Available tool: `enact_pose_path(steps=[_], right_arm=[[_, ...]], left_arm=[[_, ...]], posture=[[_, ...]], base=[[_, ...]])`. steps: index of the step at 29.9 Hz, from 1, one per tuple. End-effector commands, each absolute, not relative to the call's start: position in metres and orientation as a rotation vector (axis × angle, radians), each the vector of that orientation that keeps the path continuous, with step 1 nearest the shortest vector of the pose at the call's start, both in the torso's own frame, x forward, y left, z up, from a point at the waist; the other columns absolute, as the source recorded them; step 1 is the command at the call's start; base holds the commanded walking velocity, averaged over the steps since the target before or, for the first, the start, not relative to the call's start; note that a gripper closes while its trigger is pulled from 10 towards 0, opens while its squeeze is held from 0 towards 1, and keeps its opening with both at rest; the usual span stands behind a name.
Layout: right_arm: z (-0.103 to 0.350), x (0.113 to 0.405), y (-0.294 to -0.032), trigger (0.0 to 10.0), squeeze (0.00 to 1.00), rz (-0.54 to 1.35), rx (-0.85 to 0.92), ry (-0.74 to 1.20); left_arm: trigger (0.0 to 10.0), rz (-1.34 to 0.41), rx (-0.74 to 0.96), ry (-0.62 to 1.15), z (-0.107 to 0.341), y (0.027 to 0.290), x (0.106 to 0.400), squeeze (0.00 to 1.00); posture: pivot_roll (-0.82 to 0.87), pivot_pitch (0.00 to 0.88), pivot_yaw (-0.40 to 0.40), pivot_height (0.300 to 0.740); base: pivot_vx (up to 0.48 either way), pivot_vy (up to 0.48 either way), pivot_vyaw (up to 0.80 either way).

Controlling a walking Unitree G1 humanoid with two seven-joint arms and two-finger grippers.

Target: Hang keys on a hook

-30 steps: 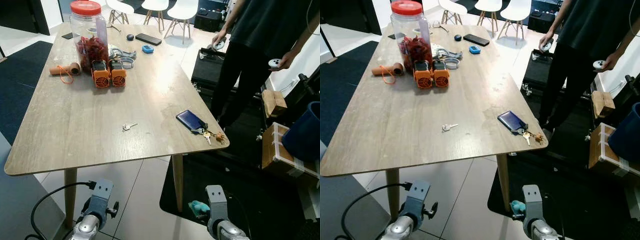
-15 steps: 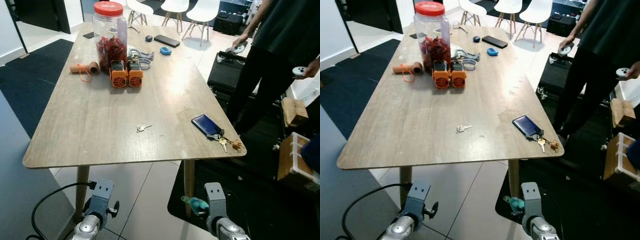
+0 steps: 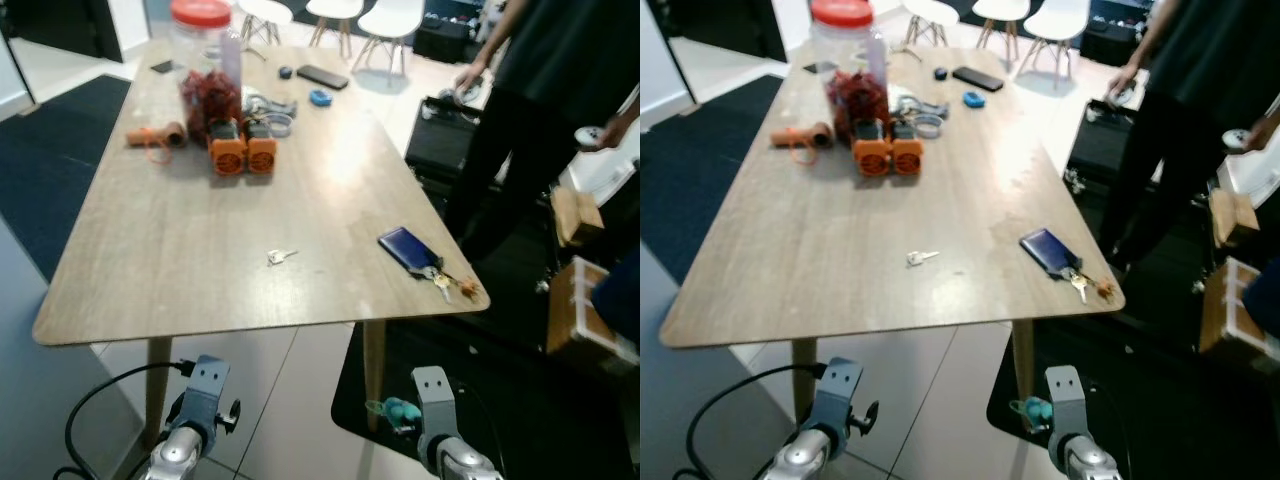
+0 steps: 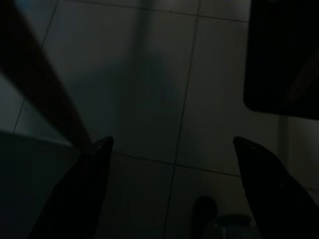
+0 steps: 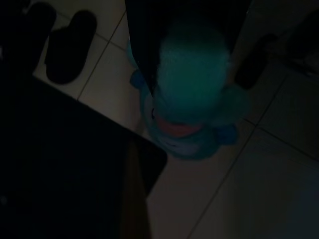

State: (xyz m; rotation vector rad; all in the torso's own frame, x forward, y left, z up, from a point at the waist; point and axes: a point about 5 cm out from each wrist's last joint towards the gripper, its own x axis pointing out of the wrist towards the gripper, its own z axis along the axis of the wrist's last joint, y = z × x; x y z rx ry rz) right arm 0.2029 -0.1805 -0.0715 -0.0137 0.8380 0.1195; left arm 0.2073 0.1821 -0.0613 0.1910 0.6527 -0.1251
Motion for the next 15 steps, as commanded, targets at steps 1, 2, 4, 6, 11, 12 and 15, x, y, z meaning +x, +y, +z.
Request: enact_pose_path(steps=[1, 2, 4, 6, 11, 12, 15], right_arm=[[-0.0703, 0.2049, -0.1806, 10.0, 0.00, 0.127, -0.025, 0.830], [-0.0703, 0.2049, -0.1806, 10.0, 0.00, 0.127, -0.025, 0.830], [-0.0698, 0.2056, -0.1809, 10.0, 0.00, 0.129, -0.027, 0.829], [-0.0697, 0.2059, -0.1813, 10.0, 0.00, 0.129, -0.029, 0.829], [-0.0690, 0.2066, -0.1831, 10.0, 0.00, 0.132, -0.037, 0.828], [-0.0689, 0.2068, -0.1834, 10.0, 0.00, 0.133, -0.038, 0.828], [-0.0687, 0.2071, -0.1833, 10.0, 0.00, 0.135, -0.040, 0.827]], left_arm=[[10.0, -0.121, 0.174, 0.657, -0.0628, 0.1793, 0.2052, 0.00], [10.0, -0.121, 0.174, 0.657, -0.0628, 0.1793, 0.2052, 0.00], [10.0, -0.120, 0.173, 0.655, -0.0626, 0.1793, 0.2055, 0.00], [10.0, -0.119, 0.173, 0.655, -0.0626, 0.1791, 0.2056, 0.00], [10.0, -0.114, 0.170, 0.654, -0.0624, 0.1793, 0.2060, 0.00], [10.0, -0.113, 0.169, 0.655, -0.0624, 0.1792, 0.2060, 0.00], [10.0, -0.112, 0.168, 0.655, -0.0625, 0.1793, 0.2058, 0.00]], posture=[[0.10, 0.022, -0.123, 0.740], [0.10, 0.022, -0.123, 0.740], [0.10, 0.023, -0.125, 0.740], [0.10, 0.023, -0.126, 0.740], [0.09, 0.023, -0.130, 0.740], [0.09, 0.022, -0.132, 0.740], [0.09, 0.022, -0.132, 0.740]], base=[[0.000, 0.000, 0.80], [0.000, 0.000, 0.80], [0.000, 0.000, 0.80], [0.000, 0.000, 0.80], [0.000, 0.000, 0.80], [0.000, 0.000, 0.80], [0.000, 0.000, 0.80]])
